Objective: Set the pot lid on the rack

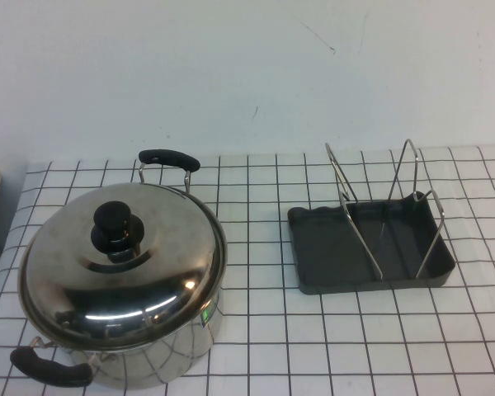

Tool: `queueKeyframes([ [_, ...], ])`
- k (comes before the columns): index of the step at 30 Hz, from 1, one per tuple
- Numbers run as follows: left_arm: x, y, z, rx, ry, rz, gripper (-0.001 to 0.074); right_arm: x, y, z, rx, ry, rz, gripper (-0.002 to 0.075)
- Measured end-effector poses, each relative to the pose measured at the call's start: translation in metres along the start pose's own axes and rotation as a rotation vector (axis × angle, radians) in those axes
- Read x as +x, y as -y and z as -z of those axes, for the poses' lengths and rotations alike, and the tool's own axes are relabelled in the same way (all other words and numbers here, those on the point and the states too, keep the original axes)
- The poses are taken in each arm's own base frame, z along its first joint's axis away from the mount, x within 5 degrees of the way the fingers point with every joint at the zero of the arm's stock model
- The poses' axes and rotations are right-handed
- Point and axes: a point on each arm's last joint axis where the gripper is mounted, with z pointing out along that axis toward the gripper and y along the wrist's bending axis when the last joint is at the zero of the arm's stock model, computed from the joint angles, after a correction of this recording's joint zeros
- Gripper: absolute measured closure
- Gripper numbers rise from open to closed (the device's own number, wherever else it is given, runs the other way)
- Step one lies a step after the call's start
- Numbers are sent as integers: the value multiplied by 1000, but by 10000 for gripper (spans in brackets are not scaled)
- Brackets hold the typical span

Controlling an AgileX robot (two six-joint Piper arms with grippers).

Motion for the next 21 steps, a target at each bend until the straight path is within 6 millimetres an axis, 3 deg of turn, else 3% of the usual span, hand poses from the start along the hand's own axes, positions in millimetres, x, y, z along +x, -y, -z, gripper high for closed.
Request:
queueKeyframes([
  [21,0,-1,0,-7,-1,-39,738,0,0,0,0,0,0,729],
])
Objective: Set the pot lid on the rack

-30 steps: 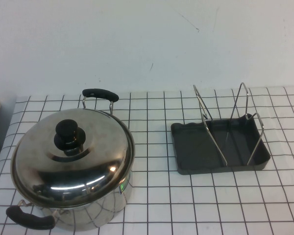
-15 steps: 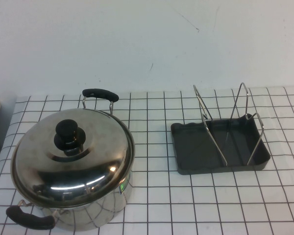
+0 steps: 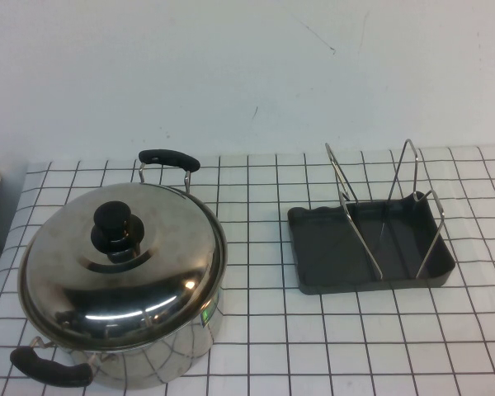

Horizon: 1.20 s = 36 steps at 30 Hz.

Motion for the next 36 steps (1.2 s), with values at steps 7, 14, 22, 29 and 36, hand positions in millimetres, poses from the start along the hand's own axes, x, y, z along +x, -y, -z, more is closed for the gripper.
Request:
queueKeyframes([
  [7,0,0,0,0,4,2,738,0,0,0,1,2,2,729],
  [14,-12,-3,0,-29,144,6,738,-13,1,0,7,154,0,729],
  [22,-42,-9,11,-101,500,22,738,-52,2,16,28,618,2,729],
  [29,-58,-13,22,-147,712,26,738,-67,3,30,37,840,2,729],
  [36,-59,-13,24,-153,736,27,738,-67,7,31,38,854,-107,729],
])
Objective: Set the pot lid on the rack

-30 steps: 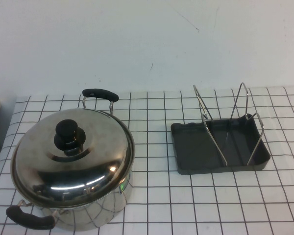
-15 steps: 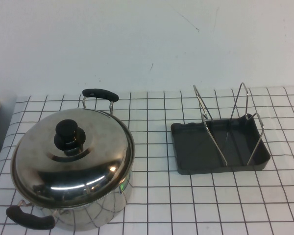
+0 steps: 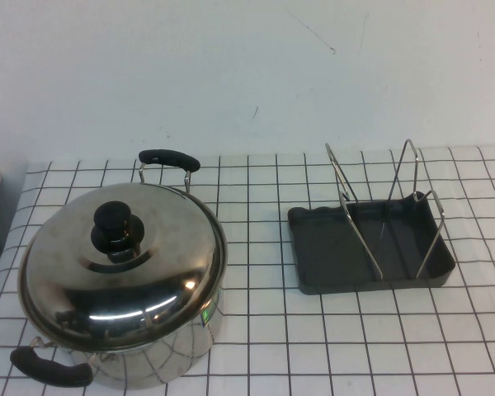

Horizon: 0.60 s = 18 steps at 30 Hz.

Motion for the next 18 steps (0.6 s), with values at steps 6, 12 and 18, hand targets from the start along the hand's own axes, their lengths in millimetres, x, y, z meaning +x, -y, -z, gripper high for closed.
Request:
queueKeyframes([
  [6,0,0,0,-1,4,36,738,-2,2,0,17,25,-34,729],
  [12,-2,0,0,-3,21,116,738,-2,2,0,19,25,-35,729],
  [18,-14,-2,1,-10,160,218,738,-8,-2,-5,-20,-108,50,729],
])
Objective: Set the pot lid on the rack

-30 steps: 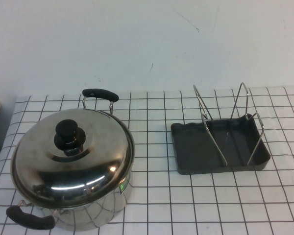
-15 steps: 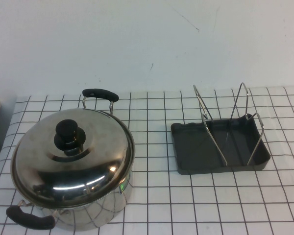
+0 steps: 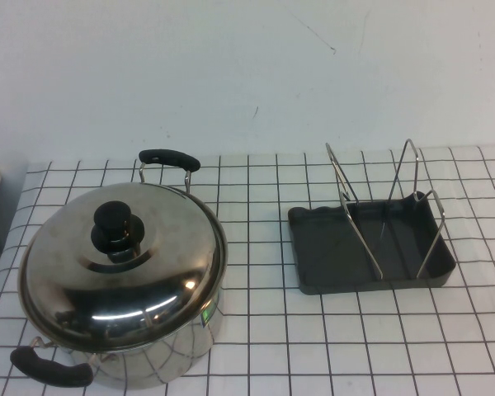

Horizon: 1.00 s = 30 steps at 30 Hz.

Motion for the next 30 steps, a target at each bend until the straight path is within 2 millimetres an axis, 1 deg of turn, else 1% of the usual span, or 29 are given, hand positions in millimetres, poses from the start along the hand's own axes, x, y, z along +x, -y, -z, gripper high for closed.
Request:
queueKeyframes([
  [2,-4,2,0,14,31,6,738,-11,0,-2,-12,-39,57,729],
  [4,-11,5,-4,34,11,-10,738,-20,0,-2,-16,-75,109,729],
  [7,-30,14,-13,60,-50,-22,738,-26,2,-6,-16,-169,189,729],
  [9,-47,19,-18,68,-97,-28,738,-29,4,-10,-13,-238,233,729],
  [12,-71,26,-24,73,-153,-42,738,-26,6,-14,-10,-353,258,729],
  [15,-81,30,-31,62,-275,-57,738,-14,7,-16,-11,-497,261,729],
  [18,-80,31,-39,45,-420,-66,738,-1,9,-14,-12,-653,259,729],
  [21,-73,31,-44,31,-516,-66,738,7,9,-14,-19,-715,267,729],
  [26,-59,33,-55,32,-628,10,738,11,8,-14,-28,-714,274,729],
  [29,-45,37,-62,89,-773,-35,738,11,8,-14,-28,-714,267,729],
  [30,-38,40,-66,120,-839,-33,738,11,8,-14,-29,-714,267,729],
])
